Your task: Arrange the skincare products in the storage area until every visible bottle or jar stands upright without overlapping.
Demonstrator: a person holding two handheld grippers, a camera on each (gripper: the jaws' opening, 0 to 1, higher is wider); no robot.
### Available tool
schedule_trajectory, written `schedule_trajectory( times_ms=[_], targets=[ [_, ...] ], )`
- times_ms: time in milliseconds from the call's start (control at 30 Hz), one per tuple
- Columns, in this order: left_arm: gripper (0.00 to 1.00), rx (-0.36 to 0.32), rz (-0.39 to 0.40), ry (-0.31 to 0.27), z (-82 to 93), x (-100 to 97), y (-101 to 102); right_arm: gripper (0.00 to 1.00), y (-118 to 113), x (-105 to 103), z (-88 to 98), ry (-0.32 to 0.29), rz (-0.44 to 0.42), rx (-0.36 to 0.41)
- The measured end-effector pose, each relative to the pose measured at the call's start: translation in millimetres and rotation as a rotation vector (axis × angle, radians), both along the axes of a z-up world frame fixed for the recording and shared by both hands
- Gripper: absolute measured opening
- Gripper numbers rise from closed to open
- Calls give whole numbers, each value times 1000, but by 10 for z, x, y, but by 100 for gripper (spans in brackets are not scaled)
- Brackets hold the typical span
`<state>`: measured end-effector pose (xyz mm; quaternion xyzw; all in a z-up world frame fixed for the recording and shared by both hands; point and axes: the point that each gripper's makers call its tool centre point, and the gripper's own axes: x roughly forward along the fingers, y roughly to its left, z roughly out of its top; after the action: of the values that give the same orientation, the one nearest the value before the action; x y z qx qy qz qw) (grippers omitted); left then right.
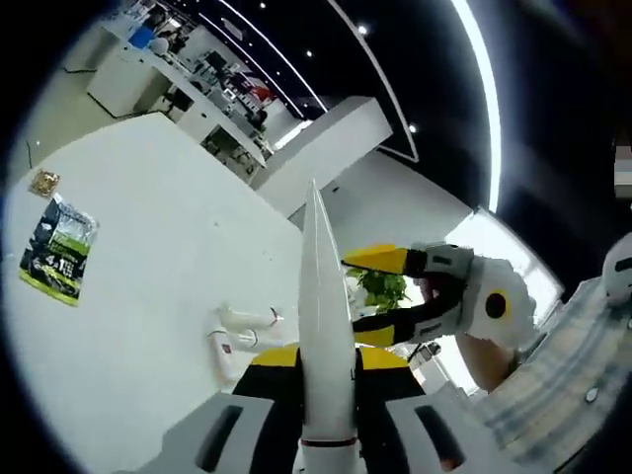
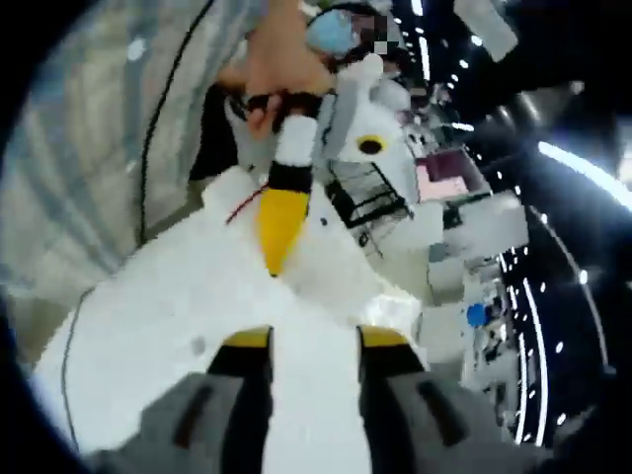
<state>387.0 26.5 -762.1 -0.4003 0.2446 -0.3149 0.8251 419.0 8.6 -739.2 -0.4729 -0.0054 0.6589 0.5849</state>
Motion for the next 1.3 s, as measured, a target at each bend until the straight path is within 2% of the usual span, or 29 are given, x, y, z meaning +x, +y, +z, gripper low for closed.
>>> schedule_trajectory(
  times_ms=[33, 67, 133, 233, 267, 333, 400, 433, 500, 533, 567, 633, 733, 867, 933, 1000, 1067, 1133, 1200, 1300],
  targets=[
    [18, -16, 0, -9, 18, 0, -3, 36, -23, 46, 36, 113, -80, 53],
    [18, -27, 0, -16, 32, 0, -5, 37, -44, 77, 54, 169, -116, 80],
    [18, -45, -1, -30, 67, 0, -21, 40, -130, 114, 28, 352, -208, 107],
    [18, -58, -4, -38, 94, 6, -45, 50, -176, 119, -27, 472, -261, 121],
    [18, -58, -7, -45, 105, 8, -62, 51, -177, 117, -24, 537, -285, 148],
    [19, -60, -15, -62, 121, 10, -85, 50, -159, 60, 26, 675, -290, 211],
    [19, -117, -33, -111, 228, -17, -126, 51, -138, 22, 81, 821, -313, 269],
    [19, -142, -22, -144, 293, -25, -116, 52, -125, 1, 123, 920, -317, 313],
    [19, -164, -3, -180, 376, -44, -108, 53, -106, -4, 189, 1050, -335, 375],
    [19, -173, -9, -193, 402, -64, -119, 53, -91, -23, 228, 1085, -327, 395],
    [19, -161, -16, -220, 416, -89, -137, 53, -60, -40, 312, 1150, -315, 438],
    [19, -145, -24, -237, 396, -109, -173, 53, 9, -96, 442, 1247, -284, 482],
    [19, -139, -32, -244, 362, -114, -242, 52, 113, -172, 542, 1316, -249, 496],
    [19, -133, -61, -277, 407, -166, -352, 45, 171, -167, 631, 1318, -237, 511],
    [19, -135, -96, -305, 448, -226, -406, 42, 178, -142, 725, 1357, -227, 553],
    [19, -126, -123, -324, 469, -283, -446, 33, 178, -173, 813, 1437, -199, 567],
    [19, -137, -144, -335, 501, -341, -480, 21, 186, -269, 819, 1466, -156, 535],
    [19, -144, -158, -322, 512, -363, -496, 16, 213, -315, 817, 1494, -159, 498],
    [19, -151, -156, -329, 547, -351, -477, 14, 220, -311, 894, 1485, -158, 505],
    [20, -200, -170, -355, 699, -312, -498, 12, 210, -288, 1046, 1472, -152, 491]
  ],
)
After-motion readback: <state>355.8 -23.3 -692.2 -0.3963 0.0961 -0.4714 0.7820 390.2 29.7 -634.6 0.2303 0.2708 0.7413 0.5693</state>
